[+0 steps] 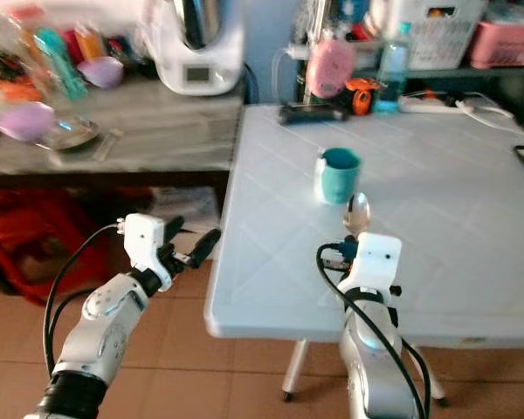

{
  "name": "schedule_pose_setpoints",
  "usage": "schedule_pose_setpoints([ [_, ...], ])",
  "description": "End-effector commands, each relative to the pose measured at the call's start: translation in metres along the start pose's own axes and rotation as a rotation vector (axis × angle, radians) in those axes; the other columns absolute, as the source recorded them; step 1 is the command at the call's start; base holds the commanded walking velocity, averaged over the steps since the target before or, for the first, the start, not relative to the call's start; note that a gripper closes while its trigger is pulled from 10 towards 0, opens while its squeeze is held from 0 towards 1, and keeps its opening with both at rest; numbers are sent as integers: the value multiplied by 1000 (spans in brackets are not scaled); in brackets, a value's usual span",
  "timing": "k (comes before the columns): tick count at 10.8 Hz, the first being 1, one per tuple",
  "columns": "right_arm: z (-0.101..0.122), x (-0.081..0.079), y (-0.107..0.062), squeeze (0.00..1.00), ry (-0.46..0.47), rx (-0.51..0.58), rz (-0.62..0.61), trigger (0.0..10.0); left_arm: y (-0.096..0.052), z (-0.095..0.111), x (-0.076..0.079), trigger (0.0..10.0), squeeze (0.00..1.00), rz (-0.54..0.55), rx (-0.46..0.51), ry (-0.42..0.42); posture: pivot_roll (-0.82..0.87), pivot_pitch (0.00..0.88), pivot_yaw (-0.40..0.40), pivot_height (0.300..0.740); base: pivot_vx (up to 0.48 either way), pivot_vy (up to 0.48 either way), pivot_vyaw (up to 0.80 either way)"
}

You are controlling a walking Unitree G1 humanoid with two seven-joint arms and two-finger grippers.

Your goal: Setting the table

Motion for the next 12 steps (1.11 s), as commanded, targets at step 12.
schedule_pose_setpoints([
  [12,3,1,0,0,-9,30,1,10000,4,1,4,10000,0,-10,-10,15,-32,0,77,740,0,360,115],
])
Point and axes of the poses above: a point about 5 cm out from each wrist's last joint towards the gripper, its own y axis pointing out of the wrist towards the gripper, its own z axis along the axis of the wrist's last joint, x = y × z, the point moved 3 cm from there along y, pointing out of the wrist towards the gripper, and after that the axes turned 15 degrees about y, right-handed, at the moved point
